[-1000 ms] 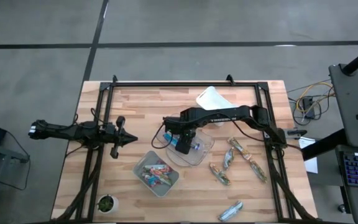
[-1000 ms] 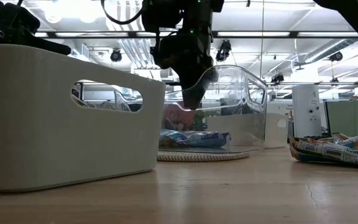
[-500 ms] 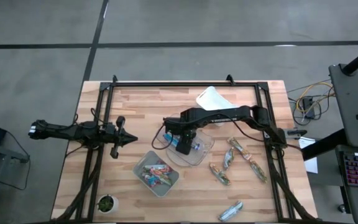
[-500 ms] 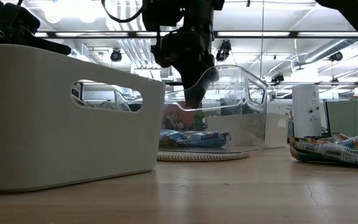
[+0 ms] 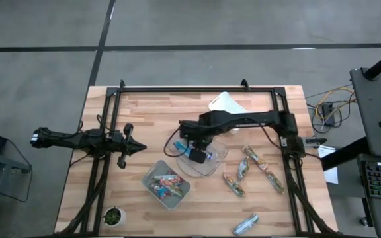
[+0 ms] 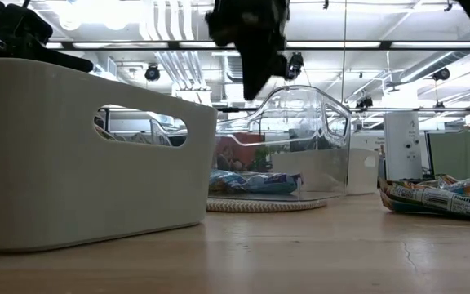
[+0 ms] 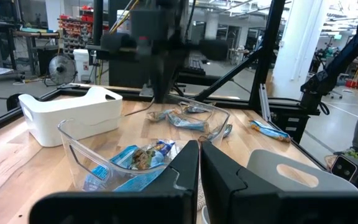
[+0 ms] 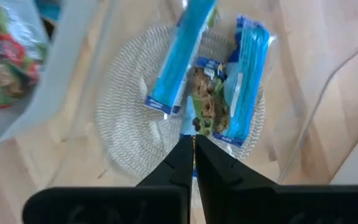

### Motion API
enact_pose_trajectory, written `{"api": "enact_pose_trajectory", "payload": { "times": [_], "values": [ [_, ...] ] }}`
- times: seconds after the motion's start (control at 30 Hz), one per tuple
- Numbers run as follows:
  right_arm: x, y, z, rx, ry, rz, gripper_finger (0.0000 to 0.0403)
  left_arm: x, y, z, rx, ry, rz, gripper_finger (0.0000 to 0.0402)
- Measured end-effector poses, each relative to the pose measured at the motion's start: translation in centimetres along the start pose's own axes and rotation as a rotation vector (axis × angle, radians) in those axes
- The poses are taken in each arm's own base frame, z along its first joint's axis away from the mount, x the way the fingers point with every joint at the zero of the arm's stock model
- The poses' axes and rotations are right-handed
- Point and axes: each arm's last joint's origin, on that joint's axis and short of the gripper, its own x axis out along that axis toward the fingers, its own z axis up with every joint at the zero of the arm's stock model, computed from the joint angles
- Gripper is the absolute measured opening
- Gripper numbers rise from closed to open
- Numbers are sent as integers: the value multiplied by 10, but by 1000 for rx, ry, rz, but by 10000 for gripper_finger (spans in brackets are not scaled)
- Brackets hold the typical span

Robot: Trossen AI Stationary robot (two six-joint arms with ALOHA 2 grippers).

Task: Pick and place Granola Bars by type
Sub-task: Put the yellow granola bar into the white bin

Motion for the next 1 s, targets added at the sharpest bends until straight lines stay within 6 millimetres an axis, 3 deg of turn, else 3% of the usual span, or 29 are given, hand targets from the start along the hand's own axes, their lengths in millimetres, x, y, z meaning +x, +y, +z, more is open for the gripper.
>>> {"api": "enact_pose_trajectory", "payload": {
  "times": [0.17,0.3,0.53,0.83,1.0],
  "values": [
    [-38,16,-14,-73,-86,42,9,0,0,0,0,1,0,0],
    [-73,31,-35,-166,-165,89,9,0,0,0,0,0,0,0],
    [-115,52,-74,-272,-228,154,8,0,0,0,0,0,0,0],
    [-149,87,-118,-442,-283,249,8,0,0,0,0,0,0,0],
    [-156,107,-140,-543,-283,291,8,0,0,0,0,0,0,0]
  ]
}}
